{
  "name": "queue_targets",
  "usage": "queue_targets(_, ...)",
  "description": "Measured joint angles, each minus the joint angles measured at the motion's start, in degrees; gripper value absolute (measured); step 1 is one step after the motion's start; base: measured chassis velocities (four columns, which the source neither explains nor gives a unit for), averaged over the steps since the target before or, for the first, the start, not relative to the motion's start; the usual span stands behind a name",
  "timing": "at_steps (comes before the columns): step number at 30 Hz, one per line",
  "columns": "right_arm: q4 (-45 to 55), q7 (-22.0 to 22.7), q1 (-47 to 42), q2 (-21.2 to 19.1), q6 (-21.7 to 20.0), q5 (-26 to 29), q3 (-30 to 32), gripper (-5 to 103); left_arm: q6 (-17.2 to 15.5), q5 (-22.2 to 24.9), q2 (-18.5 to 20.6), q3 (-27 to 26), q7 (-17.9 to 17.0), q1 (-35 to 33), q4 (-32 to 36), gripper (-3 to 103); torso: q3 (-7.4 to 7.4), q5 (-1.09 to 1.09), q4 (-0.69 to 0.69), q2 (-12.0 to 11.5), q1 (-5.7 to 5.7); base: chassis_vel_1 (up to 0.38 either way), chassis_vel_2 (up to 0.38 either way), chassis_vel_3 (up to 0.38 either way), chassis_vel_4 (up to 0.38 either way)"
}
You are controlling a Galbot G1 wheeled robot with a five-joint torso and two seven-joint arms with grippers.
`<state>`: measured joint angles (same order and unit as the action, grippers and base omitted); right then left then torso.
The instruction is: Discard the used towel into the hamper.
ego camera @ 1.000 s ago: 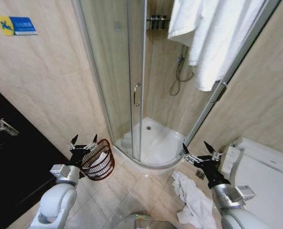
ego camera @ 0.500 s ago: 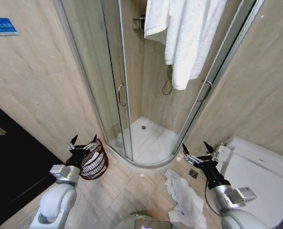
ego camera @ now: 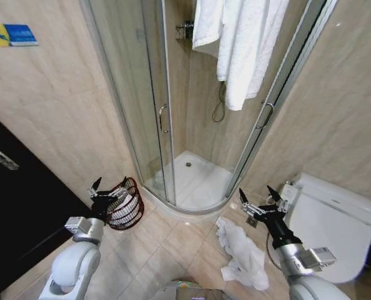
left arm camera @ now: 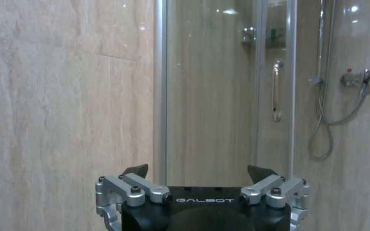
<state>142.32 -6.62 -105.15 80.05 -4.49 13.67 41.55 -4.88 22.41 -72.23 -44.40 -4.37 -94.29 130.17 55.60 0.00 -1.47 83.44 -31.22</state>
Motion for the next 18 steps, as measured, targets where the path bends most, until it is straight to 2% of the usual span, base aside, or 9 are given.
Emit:
queue_targets(7, -0.28, -0.23, -0.02, 0.09, 0.39, -0.15, 0.02, 100, -0.38, 0.15, -0.2, 0.11, -0.28, 0.07, -0.01, 100, 0.0, 0.0, 0.01, 0.0, -0.01, 0.062, -0.082, -0.063, 0.075)
queue_targets(18, -0.61, -1.11, 0.07, 0.36, 1.26, 0.05, -0.07, 100, -0.65, 0.19, -0.65, 0.15, -0.45, -0.23, 0.1, 100, 0.01, 0.01, 0.01, -0.02, -0.03, 0.003, -0.003, -0.005, 0.004)
